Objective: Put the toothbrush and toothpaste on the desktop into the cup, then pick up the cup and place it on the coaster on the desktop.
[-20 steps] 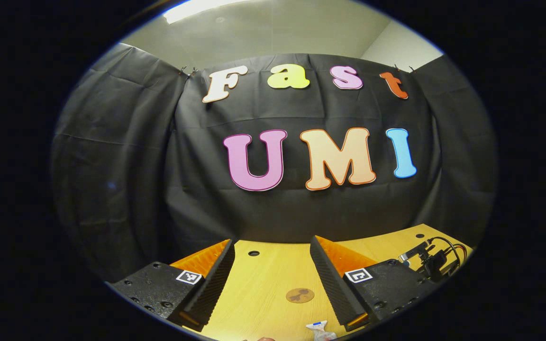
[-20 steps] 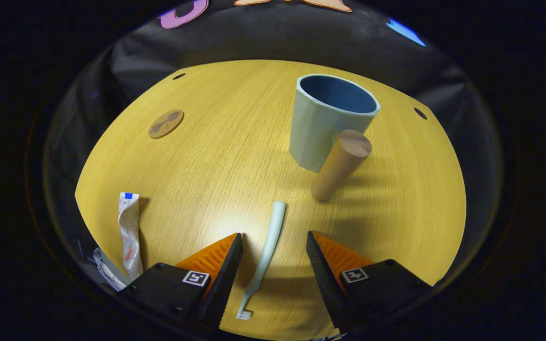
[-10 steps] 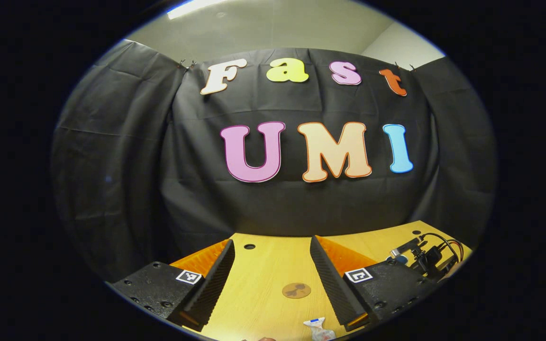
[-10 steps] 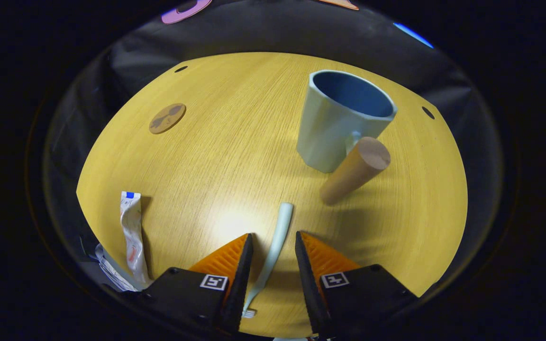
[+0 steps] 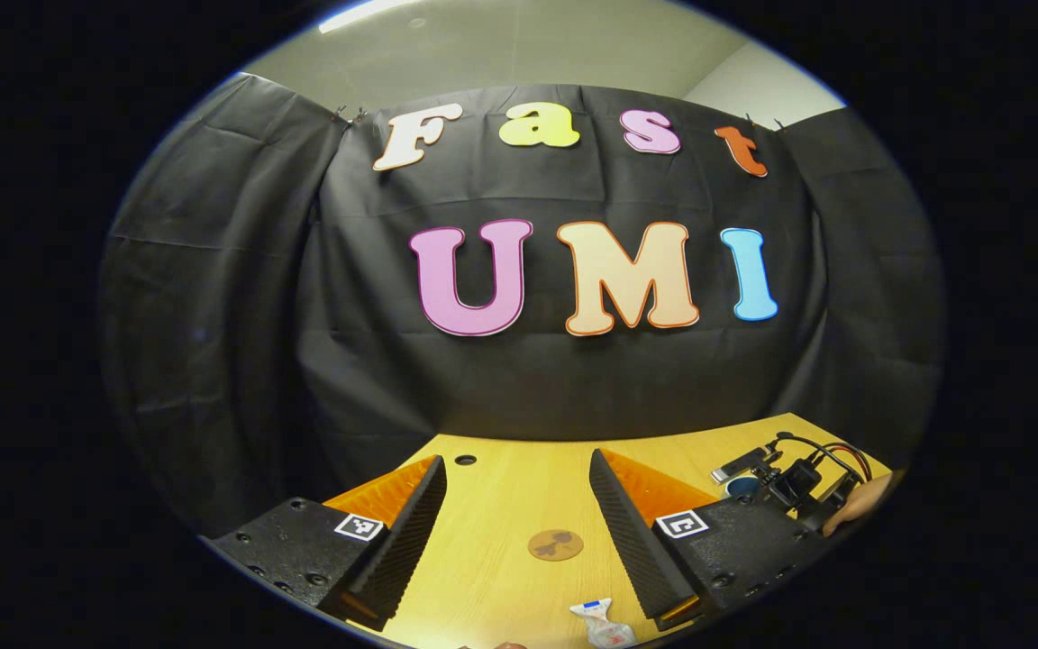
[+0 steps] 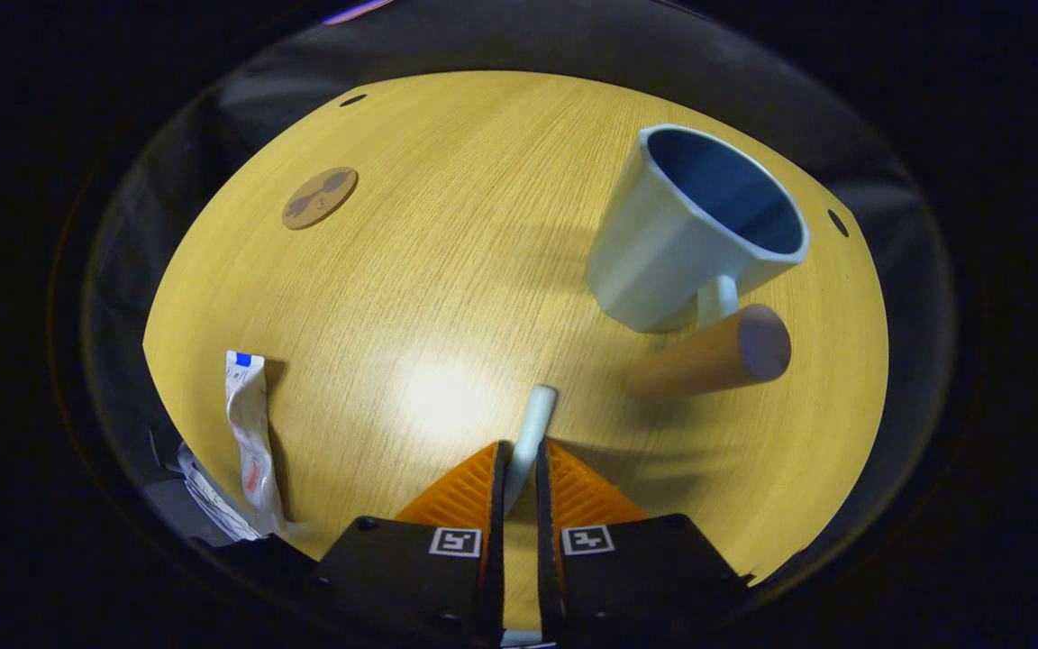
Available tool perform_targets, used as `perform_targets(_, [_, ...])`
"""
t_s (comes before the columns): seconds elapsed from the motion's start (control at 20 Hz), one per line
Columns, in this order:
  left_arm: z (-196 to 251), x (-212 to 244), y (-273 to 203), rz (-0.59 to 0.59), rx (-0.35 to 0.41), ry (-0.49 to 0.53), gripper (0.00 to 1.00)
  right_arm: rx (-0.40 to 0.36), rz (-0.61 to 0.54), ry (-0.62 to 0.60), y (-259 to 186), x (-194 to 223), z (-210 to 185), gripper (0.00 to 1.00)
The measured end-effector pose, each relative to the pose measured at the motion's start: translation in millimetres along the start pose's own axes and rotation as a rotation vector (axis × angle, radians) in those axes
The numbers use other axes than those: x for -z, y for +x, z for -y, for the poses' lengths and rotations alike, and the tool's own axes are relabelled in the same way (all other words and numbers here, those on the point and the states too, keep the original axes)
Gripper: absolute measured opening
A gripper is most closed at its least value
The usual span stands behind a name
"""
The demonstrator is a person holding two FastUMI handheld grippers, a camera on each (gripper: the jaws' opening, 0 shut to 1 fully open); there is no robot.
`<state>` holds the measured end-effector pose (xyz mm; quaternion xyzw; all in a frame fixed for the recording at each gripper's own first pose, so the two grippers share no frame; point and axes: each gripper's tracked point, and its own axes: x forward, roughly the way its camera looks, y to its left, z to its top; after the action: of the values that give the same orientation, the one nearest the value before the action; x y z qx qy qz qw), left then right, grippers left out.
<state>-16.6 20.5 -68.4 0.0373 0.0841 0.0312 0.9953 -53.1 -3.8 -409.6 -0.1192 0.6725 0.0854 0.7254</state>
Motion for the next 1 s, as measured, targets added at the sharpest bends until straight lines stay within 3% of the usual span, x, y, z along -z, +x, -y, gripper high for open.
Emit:
perform_targets(0.15, [10, 20, 3, -0.052, 0.031, -0.013, 0.93, -0.006, 0.004, -0.008, 0, 0, -2, 0.05])
perform_targets(0.7, [57, 157, 6, -0.466, 0.145, -0.153, 0.94, -0.014, 0.041, -0.014, -1, -2, -1, 0.05])
perform_targets(1.0, [78, 217, -11, -0.681, 0.152, -0.145, 0.96, -0.020, 0.058, -0.040, -1, -2, -2, 0.05])
